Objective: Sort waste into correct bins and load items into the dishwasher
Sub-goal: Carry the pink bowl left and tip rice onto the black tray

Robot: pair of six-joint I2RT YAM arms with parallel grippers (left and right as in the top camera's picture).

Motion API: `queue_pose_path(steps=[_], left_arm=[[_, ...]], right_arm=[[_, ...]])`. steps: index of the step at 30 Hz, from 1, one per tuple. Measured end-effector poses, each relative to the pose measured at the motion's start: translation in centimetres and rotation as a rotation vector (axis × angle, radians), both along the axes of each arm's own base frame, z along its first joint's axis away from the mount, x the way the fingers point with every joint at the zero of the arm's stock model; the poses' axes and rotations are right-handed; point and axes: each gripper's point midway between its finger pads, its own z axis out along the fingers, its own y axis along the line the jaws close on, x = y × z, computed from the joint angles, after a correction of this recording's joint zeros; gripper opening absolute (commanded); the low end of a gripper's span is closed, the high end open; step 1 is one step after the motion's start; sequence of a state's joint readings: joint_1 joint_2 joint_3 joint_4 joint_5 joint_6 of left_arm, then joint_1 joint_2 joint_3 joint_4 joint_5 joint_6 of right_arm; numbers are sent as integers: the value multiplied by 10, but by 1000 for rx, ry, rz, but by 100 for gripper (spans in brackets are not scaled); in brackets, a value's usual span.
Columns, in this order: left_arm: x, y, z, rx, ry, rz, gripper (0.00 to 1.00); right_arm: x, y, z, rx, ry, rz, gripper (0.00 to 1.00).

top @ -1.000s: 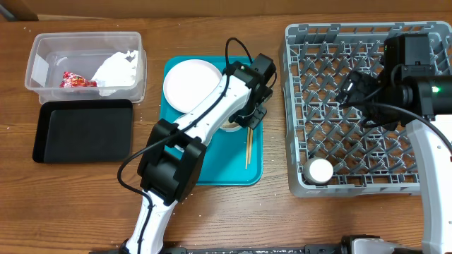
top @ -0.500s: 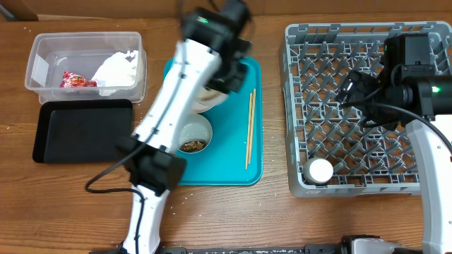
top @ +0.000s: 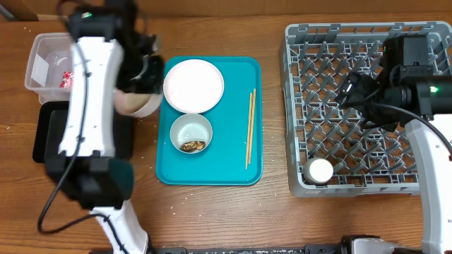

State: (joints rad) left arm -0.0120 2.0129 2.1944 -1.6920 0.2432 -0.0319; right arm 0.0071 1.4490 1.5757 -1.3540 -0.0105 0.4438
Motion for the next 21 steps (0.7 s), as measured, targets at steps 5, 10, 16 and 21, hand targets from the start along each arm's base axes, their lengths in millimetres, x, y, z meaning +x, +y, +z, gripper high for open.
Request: queue_pose_path(steps=[5,10,16,21], left_arm=[[-11,47,-12,-88,26,39,4],[-24,82,-44,-224,56,73,4],[-34,108,-75,-448,-16,140,4],[-30,136,-77,-596,-165,246,4]], right_arm=[[2,0,-4,1,13,0,92],[6,0,-9,0,25,0,92],[6,0,-11,0,29,0,92],[8,0,-11,0,22,0,92]])
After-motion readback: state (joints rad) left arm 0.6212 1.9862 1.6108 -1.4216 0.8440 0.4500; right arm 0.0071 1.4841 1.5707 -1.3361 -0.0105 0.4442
